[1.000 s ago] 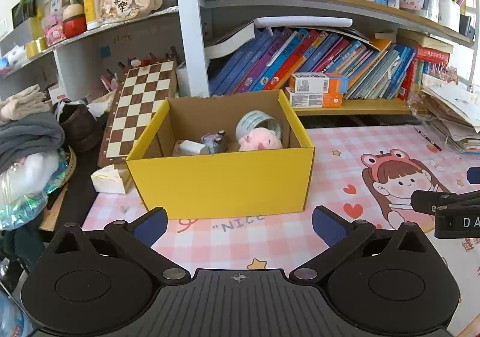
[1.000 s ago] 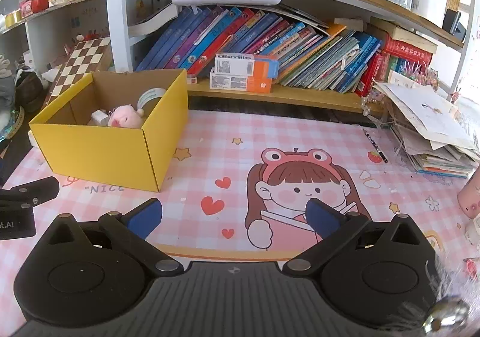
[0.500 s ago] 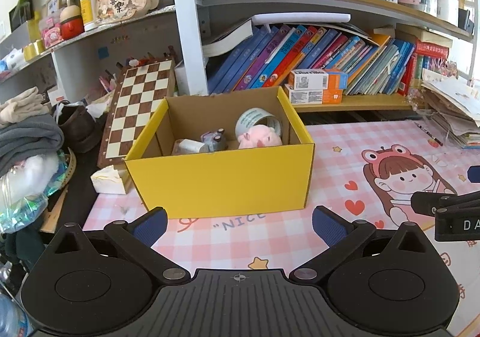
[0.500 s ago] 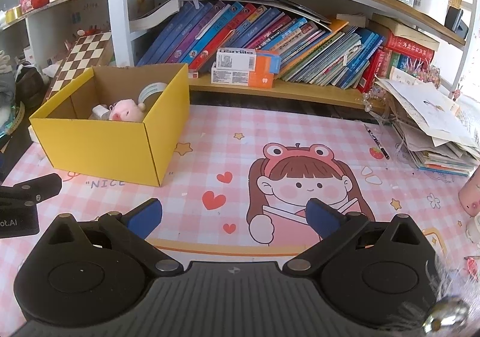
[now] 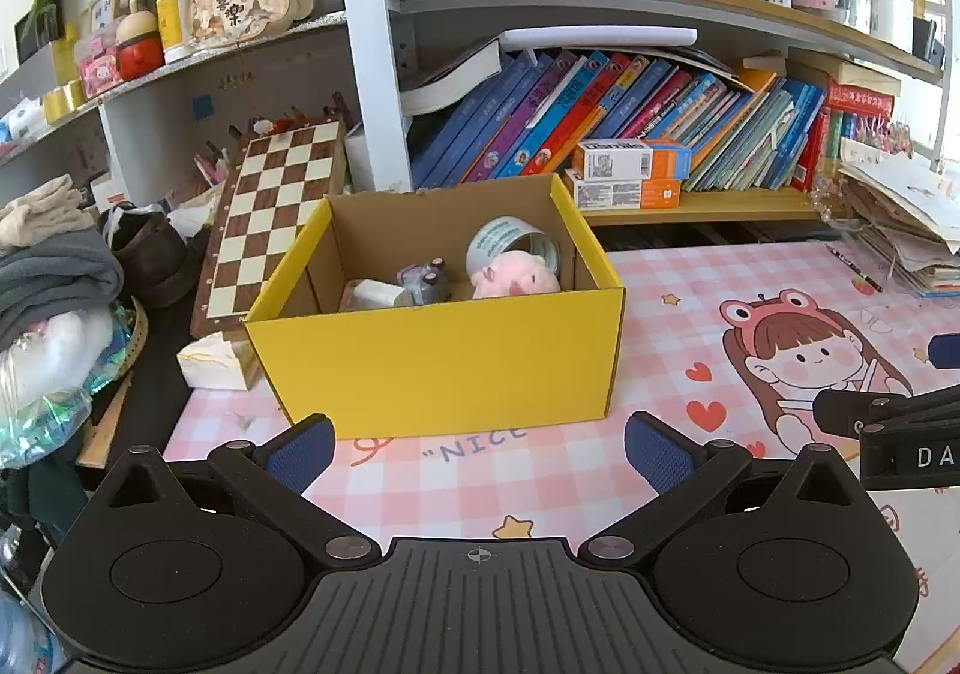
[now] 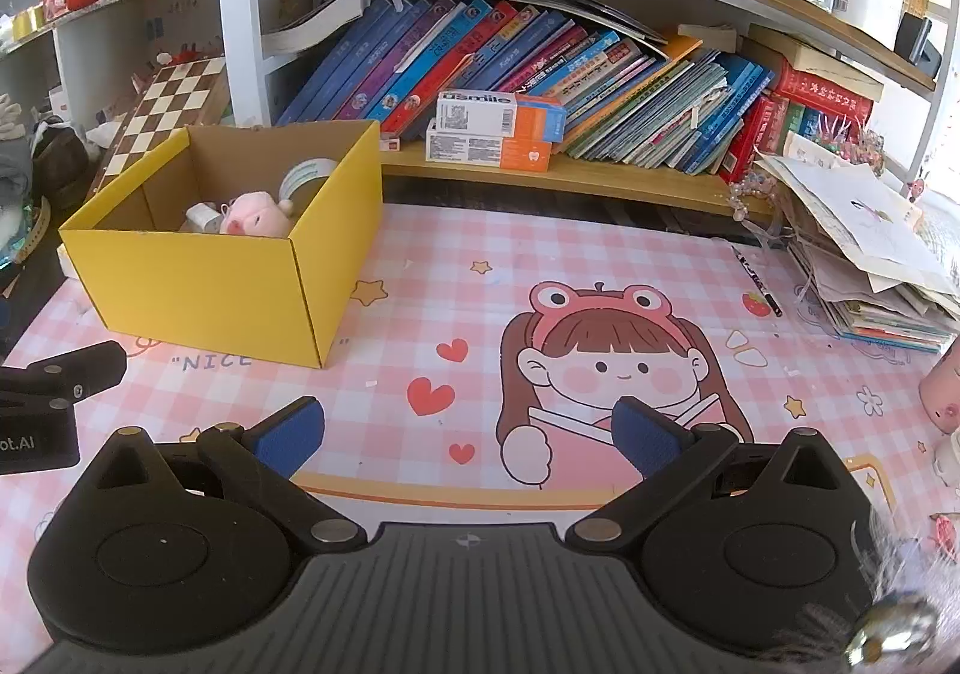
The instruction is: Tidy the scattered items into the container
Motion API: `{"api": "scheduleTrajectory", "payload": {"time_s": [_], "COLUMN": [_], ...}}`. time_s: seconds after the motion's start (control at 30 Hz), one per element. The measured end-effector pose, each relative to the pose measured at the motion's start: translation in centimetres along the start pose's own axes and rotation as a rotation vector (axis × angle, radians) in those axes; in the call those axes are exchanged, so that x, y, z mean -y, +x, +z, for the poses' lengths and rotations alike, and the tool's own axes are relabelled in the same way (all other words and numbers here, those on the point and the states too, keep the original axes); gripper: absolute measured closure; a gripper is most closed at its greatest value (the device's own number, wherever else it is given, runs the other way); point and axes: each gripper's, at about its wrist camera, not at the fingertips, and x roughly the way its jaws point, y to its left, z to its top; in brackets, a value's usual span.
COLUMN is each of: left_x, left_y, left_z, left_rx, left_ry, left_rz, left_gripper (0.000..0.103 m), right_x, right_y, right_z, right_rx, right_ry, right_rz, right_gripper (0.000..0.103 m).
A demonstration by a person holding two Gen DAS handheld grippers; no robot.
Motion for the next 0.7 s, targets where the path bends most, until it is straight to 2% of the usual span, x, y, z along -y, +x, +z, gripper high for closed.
{"api": "scheduleTrajectory", "payload": {"time_s": [0.7], "left_x": [0.02], "left_y": [0.07], "left_z": [-0.34], "left_rx": [-0.018], "left_ry": [-0.006], "left_rz": [-0.007], "left_gripper": [0.0], "right_x": [-0.28], "right_y": [0.24], "right_z": [-0.17], "right_rx": [-0.016], "right_ry": [-0.008], "right_rz": [0.011], "right_gripper": [0.0]}}
